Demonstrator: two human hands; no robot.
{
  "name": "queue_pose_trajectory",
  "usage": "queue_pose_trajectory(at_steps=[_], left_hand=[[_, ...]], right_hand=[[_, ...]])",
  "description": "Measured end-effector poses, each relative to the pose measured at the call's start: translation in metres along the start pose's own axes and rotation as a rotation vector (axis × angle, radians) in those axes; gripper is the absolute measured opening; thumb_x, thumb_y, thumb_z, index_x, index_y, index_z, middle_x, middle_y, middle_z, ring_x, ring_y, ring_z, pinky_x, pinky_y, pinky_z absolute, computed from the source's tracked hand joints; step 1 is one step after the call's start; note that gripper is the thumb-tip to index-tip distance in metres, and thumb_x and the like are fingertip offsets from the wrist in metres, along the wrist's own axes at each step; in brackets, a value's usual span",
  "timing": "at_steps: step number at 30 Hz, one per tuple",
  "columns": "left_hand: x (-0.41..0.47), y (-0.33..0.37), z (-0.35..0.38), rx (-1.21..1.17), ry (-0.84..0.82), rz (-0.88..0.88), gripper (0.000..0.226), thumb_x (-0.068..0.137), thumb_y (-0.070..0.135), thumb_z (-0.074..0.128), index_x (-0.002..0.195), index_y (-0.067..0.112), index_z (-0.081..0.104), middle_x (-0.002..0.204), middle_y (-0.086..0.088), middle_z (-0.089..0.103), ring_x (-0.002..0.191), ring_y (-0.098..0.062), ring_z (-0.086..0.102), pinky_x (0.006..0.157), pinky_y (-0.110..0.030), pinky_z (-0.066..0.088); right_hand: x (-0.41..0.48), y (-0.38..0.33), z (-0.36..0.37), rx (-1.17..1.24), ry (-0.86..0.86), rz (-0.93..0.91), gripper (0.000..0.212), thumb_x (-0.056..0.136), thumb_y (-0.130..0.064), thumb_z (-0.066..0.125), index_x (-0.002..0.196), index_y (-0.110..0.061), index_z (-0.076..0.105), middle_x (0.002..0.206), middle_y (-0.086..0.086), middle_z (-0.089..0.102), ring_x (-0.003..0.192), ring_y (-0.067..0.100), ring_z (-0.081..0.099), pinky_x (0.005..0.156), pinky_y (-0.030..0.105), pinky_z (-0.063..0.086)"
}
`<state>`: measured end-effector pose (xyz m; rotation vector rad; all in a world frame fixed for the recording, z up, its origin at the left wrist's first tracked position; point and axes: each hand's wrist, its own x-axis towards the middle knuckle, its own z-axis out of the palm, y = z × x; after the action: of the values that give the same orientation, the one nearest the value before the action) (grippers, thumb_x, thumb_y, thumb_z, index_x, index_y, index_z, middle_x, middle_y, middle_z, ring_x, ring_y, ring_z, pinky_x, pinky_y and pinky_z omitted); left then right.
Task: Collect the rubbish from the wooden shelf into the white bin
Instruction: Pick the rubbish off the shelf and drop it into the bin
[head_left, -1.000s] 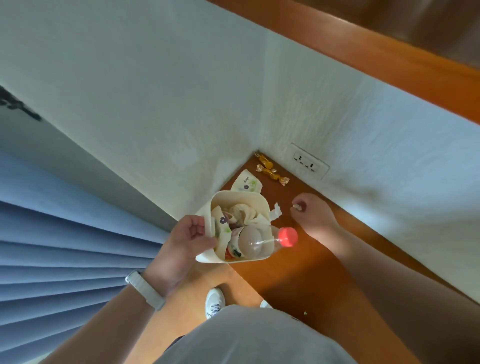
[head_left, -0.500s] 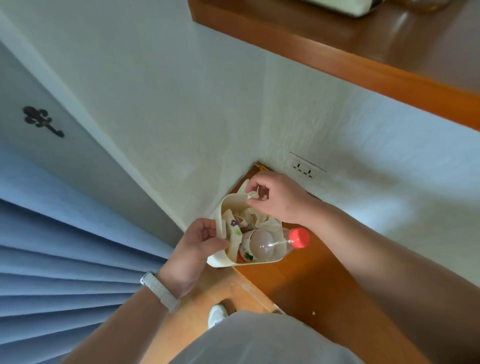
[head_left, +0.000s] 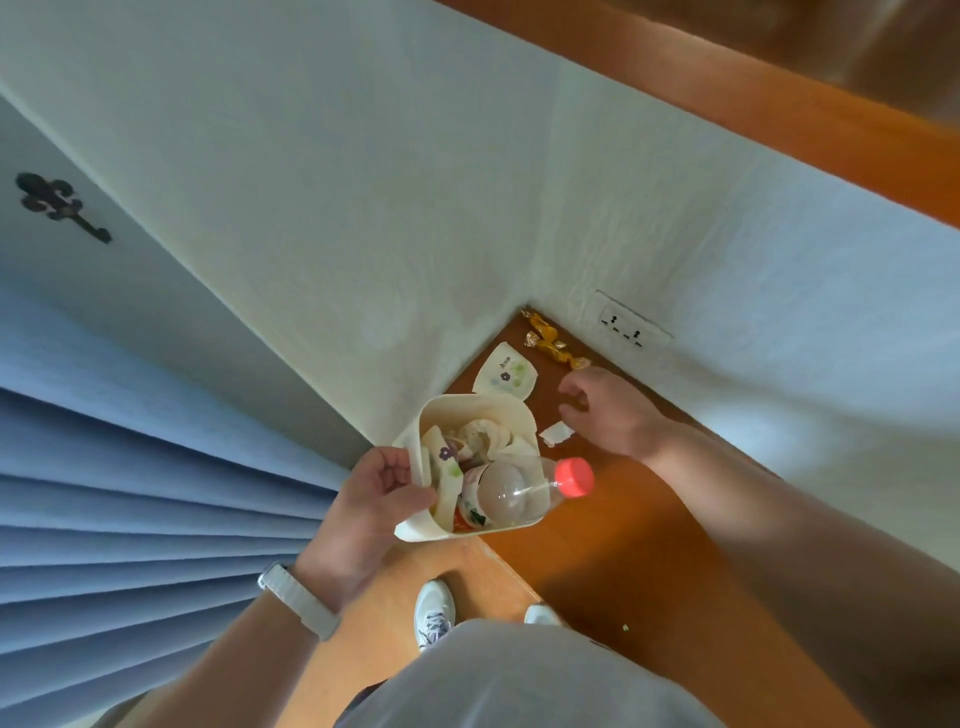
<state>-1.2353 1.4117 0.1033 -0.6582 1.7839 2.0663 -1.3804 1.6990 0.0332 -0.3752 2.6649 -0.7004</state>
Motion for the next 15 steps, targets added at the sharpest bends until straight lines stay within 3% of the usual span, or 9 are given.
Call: queue_pose_trajectory(at_steps=[3, 6, 8, 12, 15], left_hand=[[0.002, -0.006, -0.004, -0.005, 0.036, -0.008, 0.048, 0.066, 0.006, 0.070, 0.111, -0.002, 0.057, 0.089, -0.013, 0.071, 0.081, -0.029, 0.069, 0.070, -0.033, 0.060], [0.002, -0.012, -0.006, -0.018, 0.065, -0.023, 0.048, 0.065, 0.007, 0.071, 0.110, 0.000, 0.056, 0.091, -0.013, 0.070, 0.079, -0.027, 0.069, 0.066, -0.030, 0.059], [0.002, -0.015, -0.006, -0.031, 0.084, -0.030, 0.047, 0.064, 0.006, 0.071, 0.108, -0.001, 0.056, 0.091, -0.015, 0.069, 0.080, -0.029, 0.068, 0.069, -0.035, 0.059], [0.003, -0.019, -0.005, -0.029, 0.097, -0.043, 0.046, 0.063, 0.004, 0.070, 0.106, -0.003, 0.056, 0.092, -0.018, 0.066, 0.085, -0.034, 0.064, 0.077, -0.043, 0.053], [0.002, -0.016, -0.004, -0.005, 0.086, -0.042, 0.048, 0.063, 0.005, 0.070, 0.108, -0.004, 0.056, 0.094, -0.018, 0.066, 0.085, -0.033, 0.065, 0.074, -0.039, 0.056]], right_hand=[[0.007, 0.017, 0.022, -0.058, -0.129, 0.032, 0.052, 0.089, -0.036, 0.065, 0.137, -0.022, 0.051, 0.136, 0.000, 0.050, 0.120, 0.019, 0.052, 0.097, 0.033, 0.046], [0.012, 0.028, 0.042, -0.135, -0.216, 0.059, 0.059, 0.087, -0.034, 0.068, 0.141, -0.025, 0.047, 0.140, 0.000, 0.043, 0.127, 0.023, 0.045, 0.101, 0.039, 0.046], [0.015, 0.034, 0.052, -0.184, -0.210, 0.059, 0.050, 0.088, -0.028, 0.065, 0.136, -0.023, 0.051, 0.135, 0.002, 0.044, 0.125, 0.024, 0.045, 0.099, 0.037, 0.045], [0.015, 0.036, 0.060, -0.217, -0.144, 0.054, 0.017, 0.094, -0.022, 0.055, 0.109, -0.018, 0.059, 0.108, 0.001, 0.049, 0.107, 0.025, 0.054, 0.081, 0.031, 0.045], [0.011, 0.034, 0.066, -0.195, -0.142, 0.110, 0.012, 0.097, -0.020, 0.050, 0.101, -0.017, 0.061, 0.116, 0.006, 0.058, 0.115, 0.026, 0.055, 0.089, 0.036, 0.048]])
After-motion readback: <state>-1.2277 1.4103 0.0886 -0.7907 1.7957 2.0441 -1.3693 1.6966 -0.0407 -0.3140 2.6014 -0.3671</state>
